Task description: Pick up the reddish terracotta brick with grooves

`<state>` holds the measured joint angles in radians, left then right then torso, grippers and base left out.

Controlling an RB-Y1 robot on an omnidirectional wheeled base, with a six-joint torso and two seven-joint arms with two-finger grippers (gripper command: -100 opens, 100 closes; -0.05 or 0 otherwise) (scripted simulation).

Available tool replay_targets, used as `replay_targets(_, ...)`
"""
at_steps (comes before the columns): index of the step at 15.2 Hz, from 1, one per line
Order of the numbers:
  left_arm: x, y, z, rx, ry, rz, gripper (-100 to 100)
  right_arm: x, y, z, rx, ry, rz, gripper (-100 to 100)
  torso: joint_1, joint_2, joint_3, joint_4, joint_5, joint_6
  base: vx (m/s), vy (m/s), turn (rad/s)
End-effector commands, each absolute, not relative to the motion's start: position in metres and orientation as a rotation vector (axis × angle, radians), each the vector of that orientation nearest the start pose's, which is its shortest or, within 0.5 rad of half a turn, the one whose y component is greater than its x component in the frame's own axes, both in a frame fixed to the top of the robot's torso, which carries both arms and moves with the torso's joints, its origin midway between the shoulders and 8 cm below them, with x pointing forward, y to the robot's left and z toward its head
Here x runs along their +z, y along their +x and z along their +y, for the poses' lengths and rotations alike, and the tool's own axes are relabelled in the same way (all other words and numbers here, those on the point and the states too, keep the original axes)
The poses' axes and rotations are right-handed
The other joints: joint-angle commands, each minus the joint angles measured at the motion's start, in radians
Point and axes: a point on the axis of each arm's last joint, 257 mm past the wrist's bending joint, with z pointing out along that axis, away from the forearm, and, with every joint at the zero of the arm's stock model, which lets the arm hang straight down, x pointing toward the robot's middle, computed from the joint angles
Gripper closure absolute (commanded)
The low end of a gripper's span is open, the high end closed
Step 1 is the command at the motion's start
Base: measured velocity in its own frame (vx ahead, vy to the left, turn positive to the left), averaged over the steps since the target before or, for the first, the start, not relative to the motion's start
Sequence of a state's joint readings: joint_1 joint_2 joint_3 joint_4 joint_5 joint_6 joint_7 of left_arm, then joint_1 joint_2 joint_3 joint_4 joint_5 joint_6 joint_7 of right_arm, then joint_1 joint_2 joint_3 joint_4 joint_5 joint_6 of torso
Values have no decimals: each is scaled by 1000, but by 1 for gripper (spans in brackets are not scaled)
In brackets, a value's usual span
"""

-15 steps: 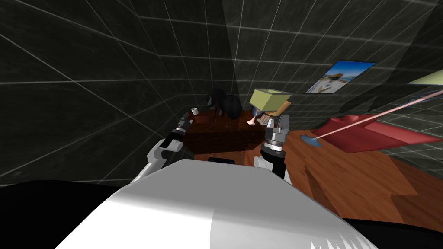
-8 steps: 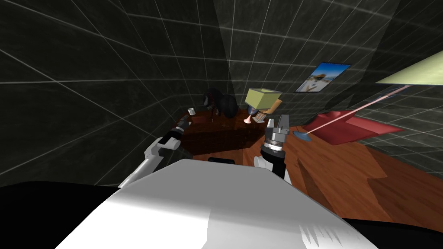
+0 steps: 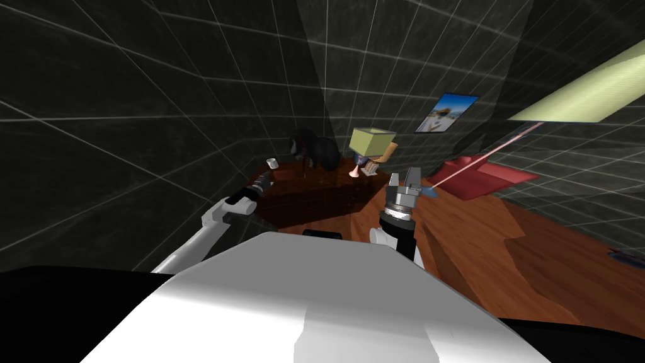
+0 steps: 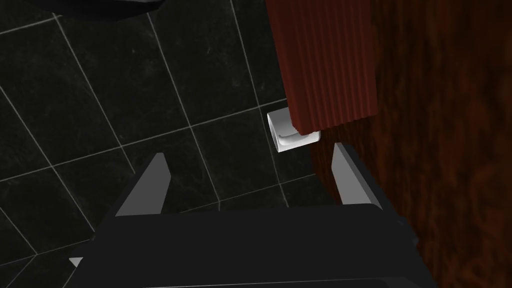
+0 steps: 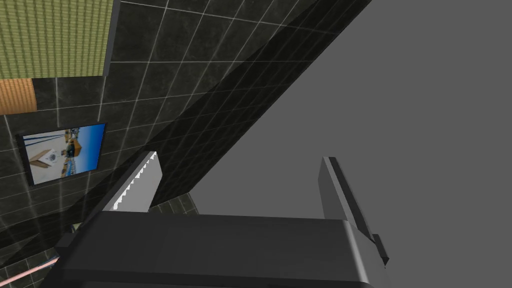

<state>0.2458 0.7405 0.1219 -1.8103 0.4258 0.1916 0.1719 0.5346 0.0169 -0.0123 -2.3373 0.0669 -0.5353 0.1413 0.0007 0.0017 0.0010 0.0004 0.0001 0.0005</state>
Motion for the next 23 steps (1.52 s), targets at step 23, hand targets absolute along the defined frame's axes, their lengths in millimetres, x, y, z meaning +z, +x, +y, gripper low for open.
replay_targets(23,-244,410,655,-451,-1906,1354,-100,45,324,-276,1115,524,626,0,1,-2,-1,0,0,-1,-7,-8,-155)
